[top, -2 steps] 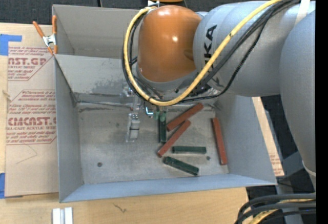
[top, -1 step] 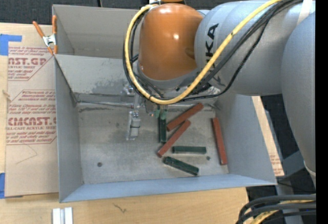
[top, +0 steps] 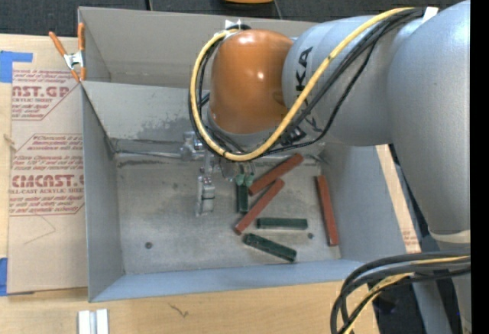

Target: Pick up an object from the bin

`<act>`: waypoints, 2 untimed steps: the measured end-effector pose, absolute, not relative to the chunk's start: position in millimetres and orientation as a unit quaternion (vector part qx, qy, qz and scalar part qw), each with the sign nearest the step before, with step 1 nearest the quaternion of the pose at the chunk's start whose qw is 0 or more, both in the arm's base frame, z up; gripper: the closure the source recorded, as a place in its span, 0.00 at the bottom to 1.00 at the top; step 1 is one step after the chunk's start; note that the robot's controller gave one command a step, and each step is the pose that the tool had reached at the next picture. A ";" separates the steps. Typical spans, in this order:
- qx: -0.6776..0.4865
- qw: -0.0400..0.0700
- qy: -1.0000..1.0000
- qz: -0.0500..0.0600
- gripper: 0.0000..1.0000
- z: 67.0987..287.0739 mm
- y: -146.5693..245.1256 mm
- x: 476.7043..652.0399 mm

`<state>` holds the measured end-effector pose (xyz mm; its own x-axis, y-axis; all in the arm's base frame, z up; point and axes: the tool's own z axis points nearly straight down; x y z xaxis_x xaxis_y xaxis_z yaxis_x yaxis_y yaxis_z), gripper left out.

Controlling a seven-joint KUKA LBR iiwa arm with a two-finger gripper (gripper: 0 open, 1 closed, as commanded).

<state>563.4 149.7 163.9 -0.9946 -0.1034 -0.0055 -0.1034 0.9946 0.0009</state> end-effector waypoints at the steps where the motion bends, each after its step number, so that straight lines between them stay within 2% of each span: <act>1: -0.156 0.003 0.988 0.000 0.00 75.4 115.4 585.6; 2: -0.136 0.001 0.991 0.000 0.00 53.9 112.7 586.6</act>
Offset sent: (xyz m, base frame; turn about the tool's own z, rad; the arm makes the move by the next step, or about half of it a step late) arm 0.0196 -0.0227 -0.0939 -0.1147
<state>586.6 112.7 53.9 -0.9628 -0.2701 -0.0022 -0.2701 0.9628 0.0003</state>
